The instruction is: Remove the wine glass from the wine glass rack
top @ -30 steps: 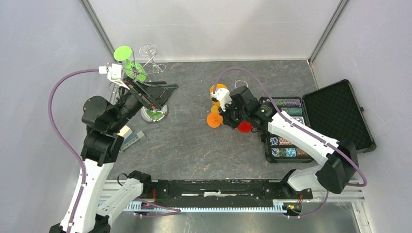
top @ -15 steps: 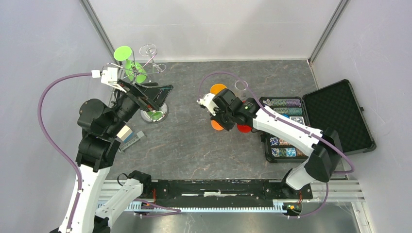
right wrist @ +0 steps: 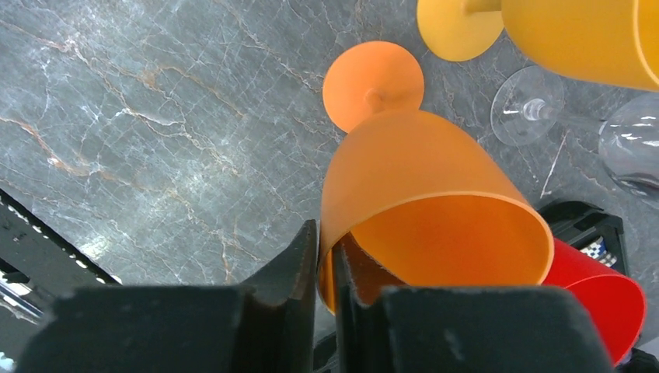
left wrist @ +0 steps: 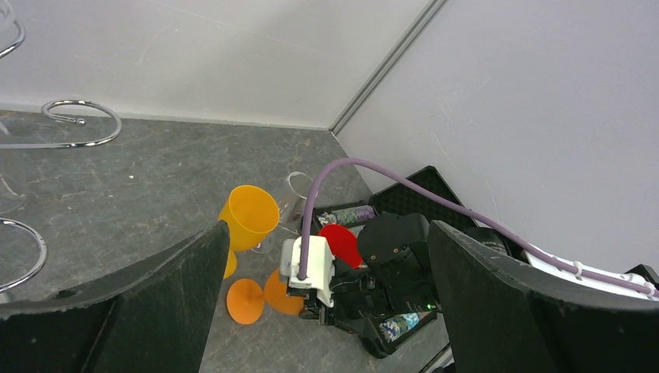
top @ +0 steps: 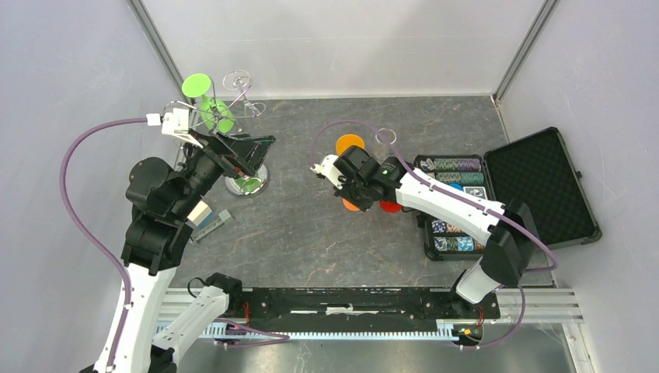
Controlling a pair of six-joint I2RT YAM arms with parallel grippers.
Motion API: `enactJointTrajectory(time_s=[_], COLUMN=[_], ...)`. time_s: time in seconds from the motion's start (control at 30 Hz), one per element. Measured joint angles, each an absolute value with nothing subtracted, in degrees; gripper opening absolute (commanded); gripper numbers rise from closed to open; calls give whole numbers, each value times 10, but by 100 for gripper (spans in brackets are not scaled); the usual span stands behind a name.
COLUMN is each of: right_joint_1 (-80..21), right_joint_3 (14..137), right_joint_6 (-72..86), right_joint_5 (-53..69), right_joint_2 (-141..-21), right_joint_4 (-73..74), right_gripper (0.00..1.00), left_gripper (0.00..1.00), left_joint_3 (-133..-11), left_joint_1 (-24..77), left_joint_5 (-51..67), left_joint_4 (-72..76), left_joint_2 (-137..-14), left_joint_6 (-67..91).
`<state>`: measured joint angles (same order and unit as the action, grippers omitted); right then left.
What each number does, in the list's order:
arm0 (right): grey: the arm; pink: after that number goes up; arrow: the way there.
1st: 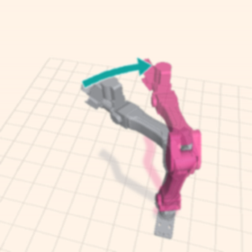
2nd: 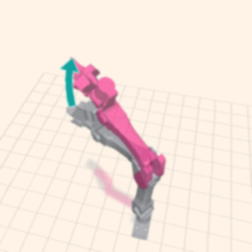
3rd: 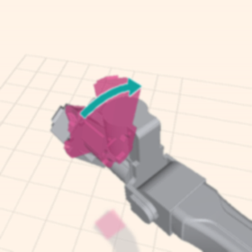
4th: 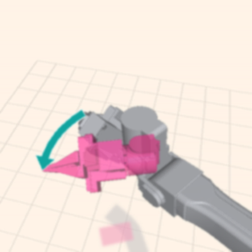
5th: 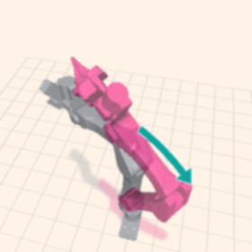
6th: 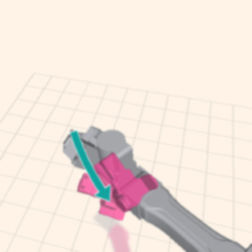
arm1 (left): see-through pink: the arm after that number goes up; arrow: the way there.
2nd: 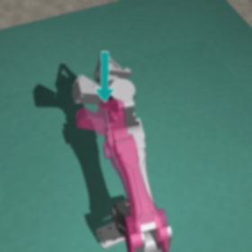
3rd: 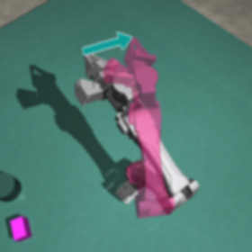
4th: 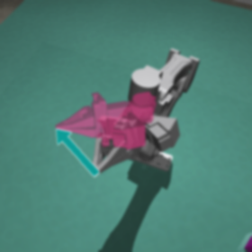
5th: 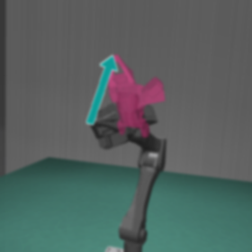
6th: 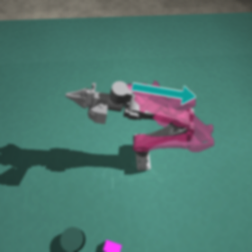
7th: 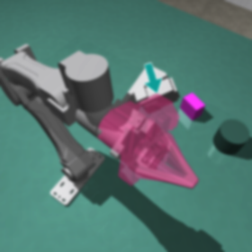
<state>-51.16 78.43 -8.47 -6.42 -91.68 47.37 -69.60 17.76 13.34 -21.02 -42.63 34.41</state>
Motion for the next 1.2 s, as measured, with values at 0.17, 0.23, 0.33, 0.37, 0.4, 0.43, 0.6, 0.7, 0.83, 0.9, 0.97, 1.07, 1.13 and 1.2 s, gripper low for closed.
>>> enactJointTrajectory(time_s=[0.17, 0.23, 0.33, 0.37, 0.4, 0.43, 0.6, 0.7, 0.83, 0.9, 0.97, 1.07, 1.13, 1.2], right_joint_1=[-513, -513, -513, -513, -513, -513, -513, -513, -513, -513, -513, -513, -513, -513], right_joint_3=[793, 799, 808, 811, 814, 817, 829, 830, 827, 820, 807, 779, 764, 747], right_joint_6=[-88, -89, -89, -89, -88, -88, -86, -83, -78, -74, -70, -61, -55, -49], right_joint_5=[-72, -76, -79, -80, -82, -83, -89, -93, -102, -106, -110, -125, -139, -155], right_joint_2=[-924, -927, -927, -928, -928, -927, -927, -925, -902, -876, -845, -791, -762, -735], right_joint_4=[478, 476, 475, 473, 471, 470, 460, 451, 434, 419, 398, 364, 346, 328], right_gripper=[36, 38, 40, 41, 42, 42, 52, 58, 62, 63, 65, 66, 66, 66], left_gripper=[100, 100, 100, 100, 100, 100, 100, 100, 100, 100, 100, 100, 100, 100], left_joint_3=[-696, -698, -701, -702, -704, -705, -713, -718, -731, -748, -767, -809, -845, -886], left_joint_1=[178, 178, 178, 178, 178, 178, 178, 178, 178, 178, 178, 178, 177, 177], left_joint_5=[121, 119, 113, 110, 107, 106, 94, 86, 70, 55, 41, 12, -8, -31], left_joint_4=[-213, -215, -222, -224, -227, -228, -240, -242, -244, -253, -257, -276, -293, -314], left_joint_2=[-426, -426, -426, -426, -426, -426, -426, -426, -433, -447, -466, -510, -547, -588], left_joint_6=[338, 336, 333, 333, 332, 331, 324, 321, 318, 319, 319, 318, 317, 316])
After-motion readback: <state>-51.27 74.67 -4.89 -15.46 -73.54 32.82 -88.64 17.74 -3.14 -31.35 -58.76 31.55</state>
